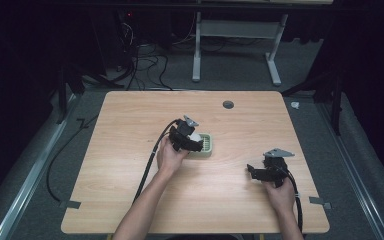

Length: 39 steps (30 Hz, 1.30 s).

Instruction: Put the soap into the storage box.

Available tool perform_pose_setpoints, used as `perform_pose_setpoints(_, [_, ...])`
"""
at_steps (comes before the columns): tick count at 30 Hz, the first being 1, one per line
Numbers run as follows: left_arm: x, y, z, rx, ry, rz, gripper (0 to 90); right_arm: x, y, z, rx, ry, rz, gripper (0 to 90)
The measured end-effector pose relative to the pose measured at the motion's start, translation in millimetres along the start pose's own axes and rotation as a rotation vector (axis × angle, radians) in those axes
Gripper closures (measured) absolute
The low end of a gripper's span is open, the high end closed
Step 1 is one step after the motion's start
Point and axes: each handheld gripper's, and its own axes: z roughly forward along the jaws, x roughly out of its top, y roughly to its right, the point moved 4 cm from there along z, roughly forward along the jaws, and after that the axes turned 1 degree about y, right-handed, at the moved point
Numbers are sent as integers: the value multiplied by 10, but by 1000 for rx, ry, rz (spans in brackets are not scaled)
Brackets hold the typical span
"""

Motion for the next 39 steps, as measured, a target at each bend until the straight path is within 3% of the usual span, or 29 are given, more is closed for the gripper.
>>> perform_pose_setpoints(6, [-2,-39,-121,-13,34,-19,194,0,0,0,0,0,0,190])
perform_pose_setpoints(8, [-8,-64,-183,-24,50,-42,195,0,0,0,0,0,0,190])
perform_pose_setpoints(39, [-98,-252,-602,-2,94,-62,198,0,-1,0,1,0,0,190])
